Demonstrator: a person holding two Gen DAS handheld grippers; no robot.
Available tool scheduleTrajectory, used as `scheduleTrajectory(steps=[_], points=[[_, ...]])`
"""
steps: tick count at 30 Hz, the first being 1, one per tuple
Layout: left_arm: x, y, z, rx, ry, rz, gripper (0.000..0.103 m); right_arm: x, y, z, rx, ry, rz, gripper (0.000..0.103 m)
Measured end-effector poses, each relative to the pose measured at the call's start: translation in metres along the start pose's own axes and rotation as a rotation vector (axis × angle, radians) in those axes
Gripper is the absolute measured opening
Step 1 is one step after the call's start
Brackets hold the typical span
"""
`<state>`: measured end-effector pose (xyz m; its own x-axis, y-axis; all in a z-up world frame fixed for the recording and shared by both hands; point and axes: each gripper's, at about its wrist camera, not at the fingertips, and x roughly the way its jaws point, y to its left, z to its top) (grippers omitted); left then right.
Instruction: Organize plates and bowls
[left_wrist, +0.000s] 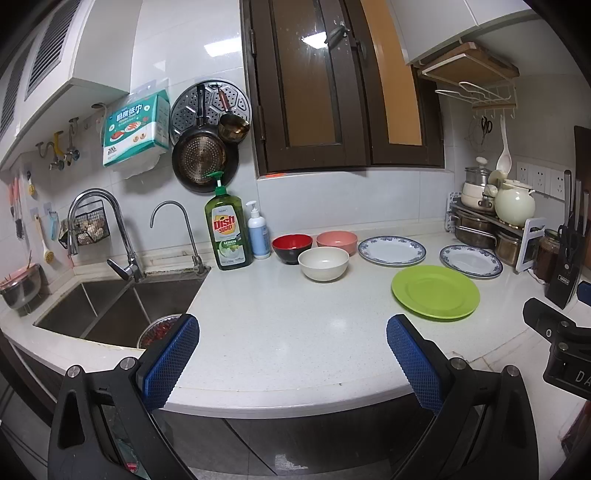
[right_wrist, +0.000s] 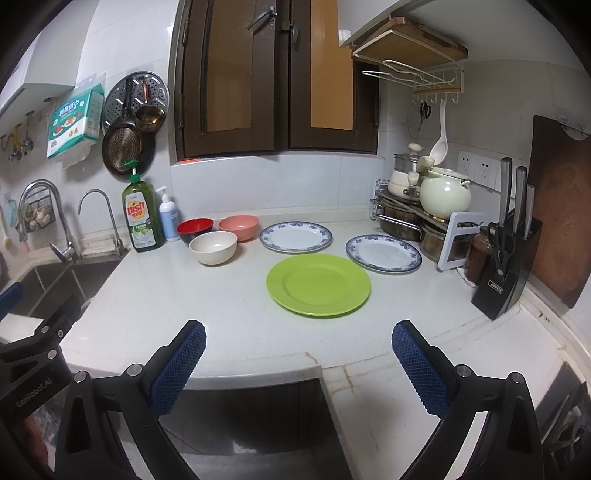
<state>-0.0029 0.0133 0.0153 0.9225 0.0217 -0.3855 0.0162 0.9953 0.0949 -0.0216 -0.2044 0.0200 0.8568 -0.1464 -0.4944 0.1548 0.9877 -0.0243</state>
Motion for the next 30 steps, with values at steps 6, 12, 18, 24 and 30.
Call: scheduleTrajectory(steps=[6,12,18,24,30], points=[[0.002,-0.002,0.000,0.000,0.003,0.000,0.103,0.002,0.000,0.000,-0.001,0.000,-0.002,0.102],[0.012,-0.012,0.001,0.008,0.019,-0.012,0.103,0.008,-0.004,0.000,0.005,0.006,-0.006,0.102],[0.025,-0.028,0.001,0.008,0.065,-0.046,0.103,0.024,-0.017,0.000,0.042,0.038,0.004,0.102],[0.043,-0.043,0.011,0.041,0.086,-0.081,0.103,0.046,-0.029,0.000,0.067,0.097,0.027,0.102],[0.087,-0.050,0.025,0.085,0.107,-0.155,0.103,0.077,-0.032,0.009,0.108,0.128,-0.006,0.102]])
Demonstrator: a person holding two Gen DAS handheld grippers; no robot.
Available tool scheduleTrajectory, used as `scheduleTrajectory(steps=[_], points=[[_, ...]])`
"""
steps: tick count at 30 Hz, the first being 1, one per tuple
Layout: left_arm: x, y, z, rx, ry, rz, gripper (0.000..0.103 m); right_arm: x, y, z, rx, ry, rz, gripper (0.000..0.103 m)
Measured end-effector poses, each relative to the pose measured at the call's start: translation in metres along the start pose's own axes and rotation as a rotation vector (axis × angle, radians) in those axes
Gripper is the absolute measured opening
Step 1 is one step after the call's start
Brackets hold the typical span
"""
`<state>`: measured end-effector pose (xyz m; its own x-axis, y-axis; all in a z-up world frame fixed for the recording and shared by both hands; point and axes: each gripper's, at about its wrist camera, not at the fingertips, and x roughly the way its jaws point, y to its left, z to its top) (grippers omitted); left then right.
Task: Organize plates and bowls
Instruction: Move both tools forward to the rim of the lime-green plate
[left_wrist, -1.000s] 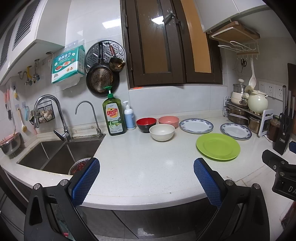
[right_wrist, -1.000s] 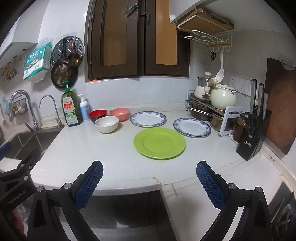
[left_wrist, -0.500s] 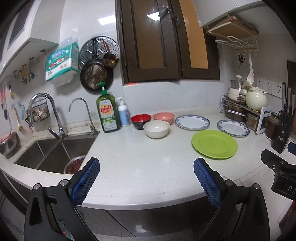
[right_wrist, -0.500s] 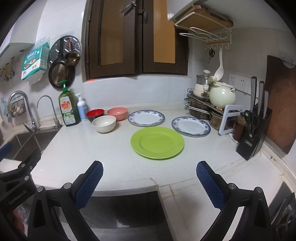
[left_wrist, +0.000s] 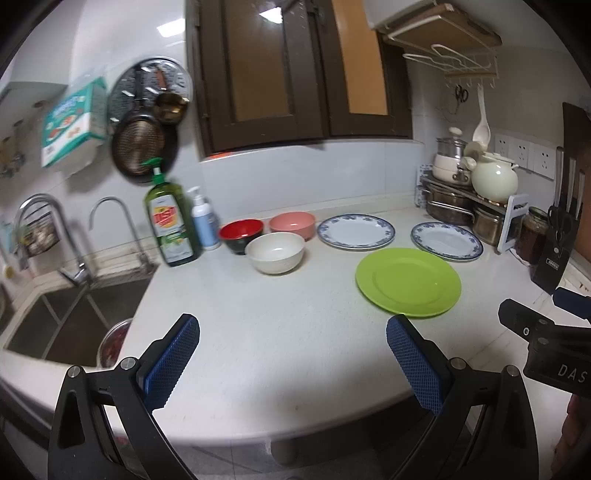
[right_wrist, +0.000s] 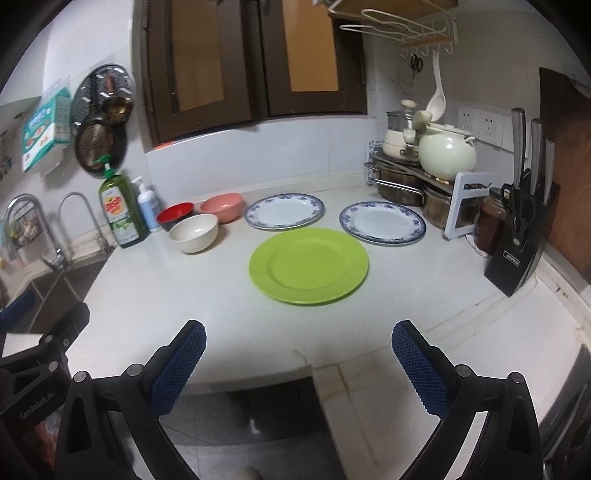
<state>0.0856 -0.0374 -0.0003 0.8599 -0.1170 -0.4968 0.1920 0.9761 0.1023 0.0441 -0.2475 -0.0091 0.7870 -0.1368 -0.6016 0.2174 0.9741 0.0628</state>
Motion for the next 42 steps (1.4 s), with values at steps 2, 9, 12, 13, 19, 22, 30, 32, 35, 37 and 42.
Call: scheduleTrajectory(steps=[2,9,12,13,19,22,30,32,35,37,42], points=[[0.016,0.002,0.006,0.020,0.007,-0.031,0.103,0.011,0.003,0.004,0.019,0.008,-0.024,0.102],[0.076,0.005,0.036,0.112,0.023,-0.124,0.100,0.051,0.014,0.023,0.098,0.044,-0.151,0.102],[0.097,0.002,0.042,0.130,0.042,-0.159,0.100,0.063,0.015,0.031,0.142,0.050,-0.195,0.102],[0.102,0.000,0.044,0.132,0.050,-0.167,0.100,0.067,0.016,0.033,0.148,0.052,-0.206,0.102],[0.139,-0.016,0.056,0.130,0.079,-0.203,0.099,0.092,0.009,0.047,0.150,0.070,-0.269,0.102],[0.159,-0.029,0.059,0.128,0.095,-0.198,0.097,0.111,-0.001,0.054,0.141,0.072,-0.275,0.102],[0.222,-0.068,0.065,0.113,0.190,-0.197,0.094,0.174,-0.032,0.064,0.145,0.154,-0.237,0.097],[0.233,-0.076,0.063,0.117,0.206,-0.193,0.093,0.189,-0.040,0.064,0.155,0.175,-0.222,0.096],[0.255,-0.086,0.060,0.121,0.233,-0.190,0.091,0.212,-0.049,0.064,0.164,0.201,-0.209,0.092],[0.268,-0.091,0.057,0.121,0.254,-0.191,0.088,0.227,-0.053,0.063,0.158,0.219,-0.202,0.091],[0.302,-0.104,0.050,0.123,0.320,-0.204,0.080,0.258,-0.062,0.064,0.156,0.255,-0.203,0.085]])
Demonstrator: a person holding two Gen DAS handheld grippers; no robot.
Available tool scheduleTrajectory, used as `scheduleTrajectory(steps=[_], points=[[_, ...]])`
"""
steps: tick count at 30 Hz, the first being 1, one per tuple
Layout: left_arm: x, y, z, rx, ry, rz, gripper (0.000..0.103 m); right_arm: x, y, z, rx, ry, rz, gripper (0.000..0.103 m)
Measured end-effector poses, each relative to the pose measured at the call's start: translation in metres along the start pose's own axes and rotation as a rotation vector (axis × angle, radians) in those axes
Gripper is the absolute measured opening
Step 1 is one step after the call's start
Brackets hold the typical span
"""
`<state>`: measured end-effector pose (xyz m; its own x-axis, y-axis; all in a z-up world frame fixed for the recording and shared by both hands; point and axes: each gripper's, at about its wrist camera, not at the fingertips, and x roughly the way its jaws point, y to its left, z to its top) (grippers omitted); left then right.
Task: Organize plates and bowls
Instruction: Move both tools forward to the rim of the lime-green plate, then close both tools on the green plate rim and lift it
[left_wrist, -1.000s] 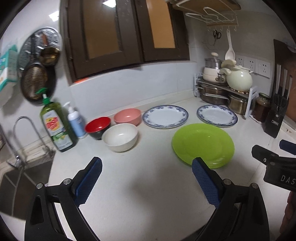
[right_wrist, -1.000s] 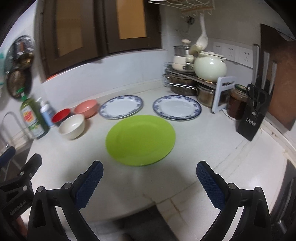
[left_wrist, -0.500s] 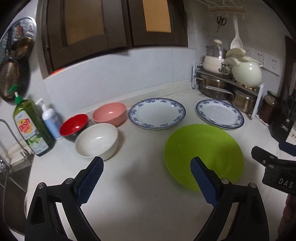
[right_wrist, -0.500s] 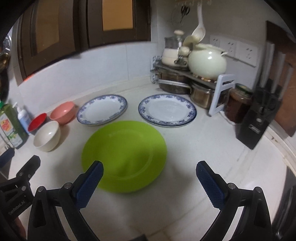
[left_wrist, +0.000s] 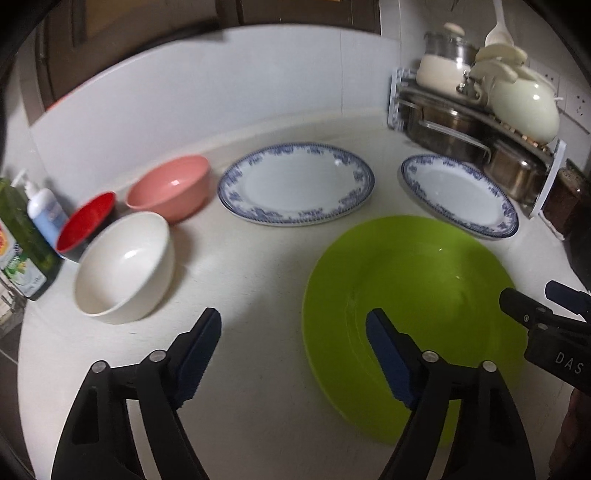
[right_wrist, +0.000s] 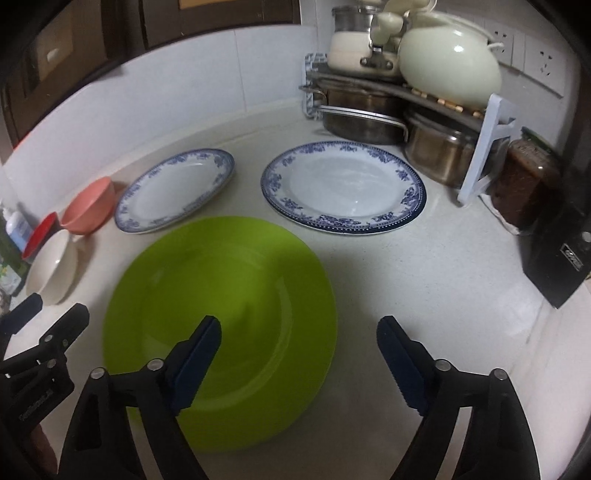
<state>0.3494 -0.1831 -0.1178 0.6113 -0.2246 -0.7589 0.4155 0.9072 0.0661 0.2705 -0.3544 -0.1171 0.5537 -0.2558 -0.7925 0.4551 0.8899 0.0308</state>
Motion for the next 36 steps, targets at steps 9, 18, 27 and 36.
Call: scheduleTrajectory(steps=[9,18,27,36], points=[[0.030,-0.007,0.002,0.000,0.058,-0.026,0.074,0.031,-0.007,0.008,-0.008,0.035,-0.002,0.075],[0.041,-0.007,0.004,-0.011,0.096,-0.053,0.061,0.046,-0.008,0.012,-0.013,0.069,0.014,0.061],[0.048,-0.012,0.005,-0.030,0.120,-0.086,0.050,0.055,-0.012,0.013,-0.001,0.099,0.035,0.044],[0.051,-0.012,0.005,-0.034,0.118,-0.107,0.041,0.056,-0.011,0.014,-0.008,0.100,0.041,0.042]])
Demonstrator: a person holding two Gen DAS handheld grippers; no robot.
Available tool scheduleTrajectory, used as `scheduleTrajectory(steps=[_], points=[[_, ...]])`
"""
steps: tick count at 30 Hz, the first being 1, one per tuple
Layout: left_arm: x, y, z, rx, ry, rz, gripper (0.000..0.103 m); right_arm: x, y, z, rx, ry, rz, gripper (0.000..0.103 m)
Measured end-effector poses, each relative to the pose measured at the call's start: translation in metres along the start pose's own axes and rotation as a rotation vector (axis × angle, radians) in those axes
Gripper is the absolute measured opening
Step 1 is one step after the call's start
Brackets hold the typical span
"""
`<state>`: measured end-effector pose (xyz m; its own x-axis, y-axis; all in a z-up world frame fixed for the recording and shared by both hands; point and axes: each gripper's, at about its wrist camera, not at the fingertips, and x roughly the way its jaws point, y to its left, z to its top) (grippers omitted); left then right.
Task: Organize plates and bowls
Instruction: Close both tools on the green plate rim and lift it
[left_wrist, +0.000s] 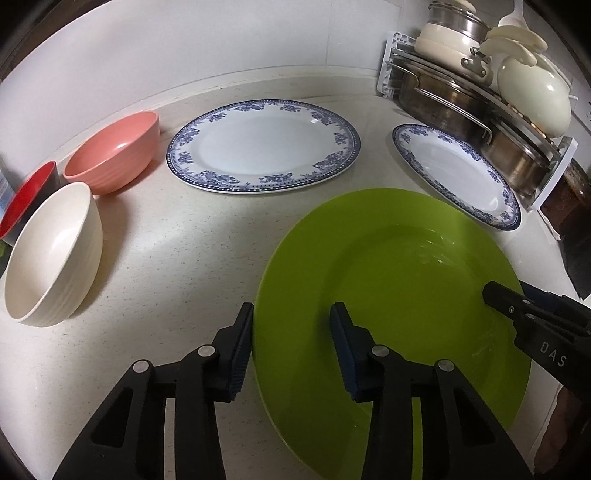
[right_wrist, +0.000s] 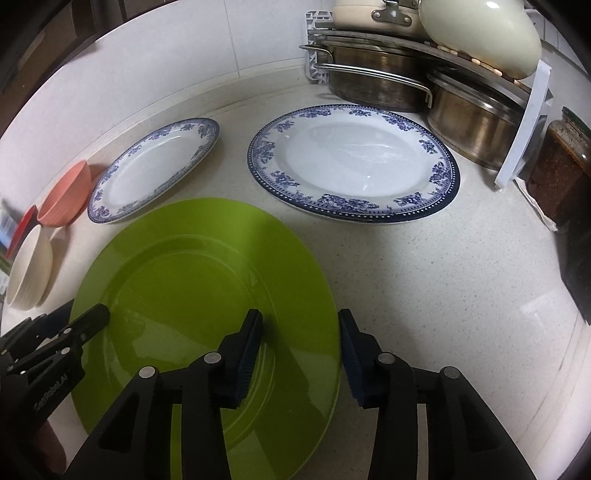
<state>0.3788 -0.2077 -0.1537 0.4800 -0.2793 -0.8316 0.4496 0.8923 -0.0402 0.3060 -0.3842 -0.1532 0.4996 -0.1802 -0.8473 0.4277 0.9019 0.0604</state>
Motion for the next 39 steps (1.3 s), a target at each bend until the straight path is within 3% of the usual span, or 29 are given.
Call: scheduleTrajectory(steps=[19,39], points=[[-0.039,0.025,-0.014,-0.054,-0.072,0.046,0.039,-0.022,0.022,-0.004,-0.067,-0.030,0.017,0.041],[-0.139,0.122,-0.095,-0.245,-0.153,0.217,0.038,-0.082,0.131,-0.042,-0.245,-0.063,0.174,0.041]])
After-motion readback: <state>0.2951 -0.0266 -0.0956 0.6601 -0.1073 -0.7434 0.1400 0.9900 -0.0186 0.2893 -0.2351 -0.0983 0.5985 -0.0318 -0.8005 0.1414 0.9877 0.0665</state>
